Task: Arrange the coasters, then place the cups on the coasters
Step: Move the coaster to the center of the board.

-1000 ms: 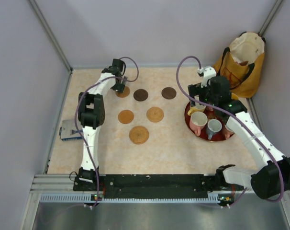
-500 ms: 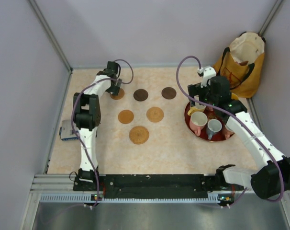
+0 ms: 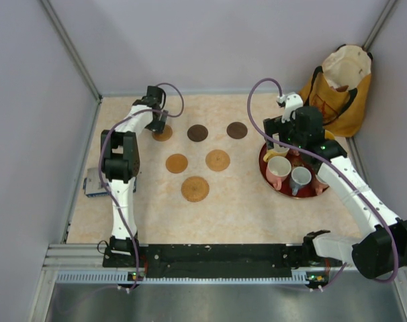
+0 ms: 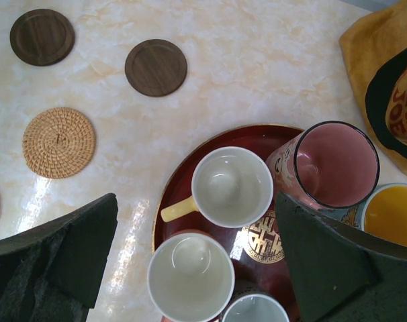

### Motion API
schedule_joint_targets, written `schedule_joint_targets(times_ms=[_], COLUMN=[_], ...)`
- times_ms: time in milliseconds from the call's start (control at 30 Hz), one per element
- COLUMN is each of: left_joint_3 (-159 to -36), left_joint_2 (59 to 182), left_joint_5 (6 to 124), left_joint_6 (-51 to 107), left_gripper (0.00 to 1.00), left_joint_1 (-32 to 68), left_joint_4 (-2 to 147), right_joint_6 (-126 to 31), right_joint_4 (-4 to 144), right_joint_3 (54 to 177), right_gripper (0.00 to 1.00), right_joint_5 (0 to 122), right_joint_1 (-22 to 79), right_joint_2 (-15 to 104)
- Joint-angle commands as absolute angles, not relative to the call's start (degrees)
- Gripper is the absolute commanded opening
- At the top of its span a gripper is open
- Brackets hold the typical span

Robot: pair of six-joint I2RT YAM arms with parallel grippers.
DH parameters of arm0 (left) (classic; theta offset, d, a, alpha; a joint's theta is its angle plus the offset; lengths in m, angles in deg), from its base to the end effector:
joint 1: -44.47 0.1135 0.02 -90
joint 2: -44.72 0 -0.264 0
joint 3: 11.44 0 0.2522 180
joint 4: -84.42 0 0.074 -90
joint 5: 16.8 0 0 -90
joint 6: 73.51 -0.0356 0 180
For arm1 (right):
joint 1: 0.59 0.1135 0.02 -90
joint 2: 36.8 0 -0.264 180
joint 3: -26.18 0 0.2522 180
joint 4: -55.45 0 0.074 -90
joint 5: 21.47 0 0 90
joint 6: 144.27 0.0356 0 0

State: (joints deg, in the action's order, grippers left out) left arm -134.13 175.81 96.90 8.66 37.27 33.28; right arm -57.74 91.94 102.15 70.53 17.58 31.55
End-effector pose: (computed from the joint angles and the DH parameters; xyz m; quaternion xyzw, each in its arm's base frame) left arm 0.4949 -0.0481 0.1837 0.0700 0.9433 0.1995 0.2560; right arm 0.2555 0.0826 0.3394 -0.1529 0.8473 0.0501 0.5062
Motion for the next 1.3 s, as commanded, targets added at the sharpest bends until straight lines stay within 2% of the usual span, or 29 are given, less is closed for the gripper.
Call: schedule_joint_targets(times_ms=[0, 633, 1267], left_joint_3=[-131.29, -128.91, -127.86], left_joint_2=[173.75, 171.64, 170.67], left_joint_5=[97.64, 92.36, 92.89], left_joint_6=[8.85, 10.52, 10.52], left_gripper=[0.93, 0.91, 0.91], left_joint_1=[38.06, 37.27, 36.3], left_joint_4=[30.76, 28.65, 28.83], right_joint_6=[-57.88, -57.96, -58.23], right_joint_4=[90.22, 90.31, 90.31], right_joint_3=[101.72, 101.72, 101.72], right_gripper=[0.99, 0.99, 0.99], right_joint_5=[69.76, 69.67, 69.32], right_joint_1=[16.64, 16.72, 16.72], right_joint_2=[30.96, 31.31, 31.57])
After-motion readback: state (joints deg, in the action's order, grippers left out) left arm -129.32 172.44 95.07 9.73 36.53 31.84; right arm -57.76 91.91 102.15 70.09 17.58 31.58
